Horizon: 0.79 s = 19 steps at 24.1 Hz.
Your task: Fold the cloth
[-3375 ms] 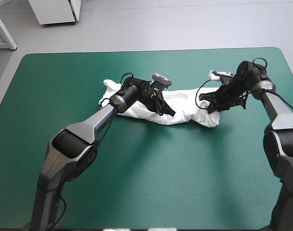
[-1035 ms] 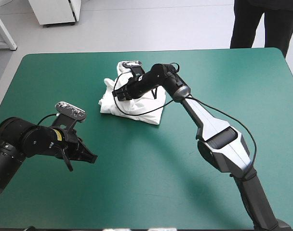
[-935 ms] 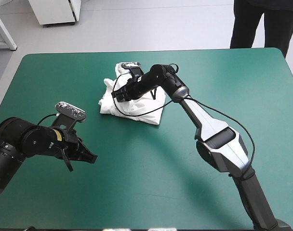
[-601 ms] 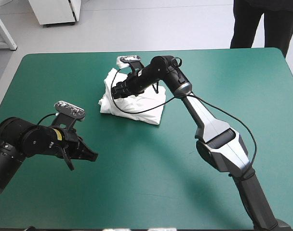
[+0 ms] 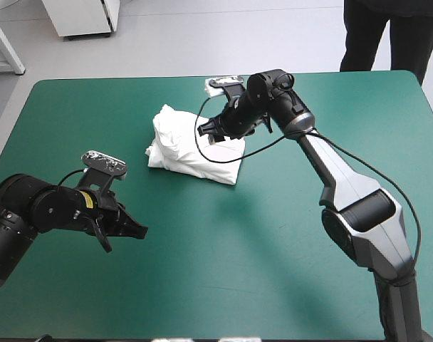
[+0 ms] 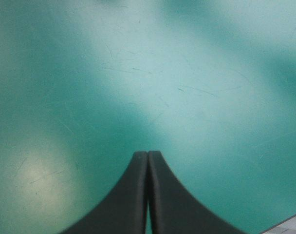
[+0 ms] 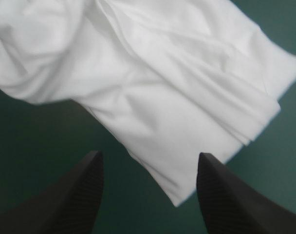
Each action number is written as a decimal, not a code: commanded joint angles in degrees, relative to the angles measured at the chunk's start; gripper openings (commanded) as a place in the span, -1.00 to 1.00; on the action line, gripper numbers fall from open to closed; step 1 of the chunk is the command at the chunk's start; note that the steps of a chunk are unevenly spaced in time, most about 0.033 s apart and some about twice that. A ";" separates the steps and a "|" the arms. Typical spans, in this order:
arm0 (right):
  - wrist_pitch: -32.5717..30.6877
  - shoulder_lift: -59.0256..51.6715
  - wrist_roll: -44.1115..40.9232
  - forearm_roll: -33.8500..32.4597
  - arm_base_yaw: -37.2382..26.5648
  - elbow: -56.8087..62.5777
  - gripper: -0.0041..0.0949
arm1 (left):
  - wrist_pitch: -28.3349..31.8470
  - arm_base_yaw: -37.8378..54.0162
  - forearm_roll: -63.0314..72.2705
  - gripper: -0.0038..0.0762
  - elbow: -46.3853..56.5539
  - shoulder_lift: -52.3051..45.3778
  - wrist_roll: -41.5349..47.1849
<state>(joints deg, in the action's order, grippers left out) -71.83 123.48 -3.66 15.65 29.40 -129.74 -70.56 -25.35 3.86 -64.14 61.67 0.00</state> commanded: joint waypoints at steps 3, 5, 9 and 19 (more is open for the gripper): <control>1.71 -6.53 1.70 -0.82 -1.87 9.65 0.16 | 3.37 0.11 0.73 -0.93 -1.35 -1.12 0.37; 4.62 -5.66 1.70 -0.56 -2.50 9.63 0.16 | 4.01 0.11 0.73 -0.93 -1.35 -1.12 0.00; 5.74 -2.89 1.79 1.74 -4.55 9.63 0.16 | 4.86 0.11 0.73 -0.93 -1.35 -1.12 0.00; 7.47 2.04 4.14 8.27 -5.18 9.63 0.16 | 5.59 0.11 0.73 -0.93 -1.35 -1.12 0.00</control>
<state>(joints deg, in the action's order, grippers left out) -66.19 128.31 -0.51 21.09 24.50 -118.70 -67.26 -25.35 3.92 -64.14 61.67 0.00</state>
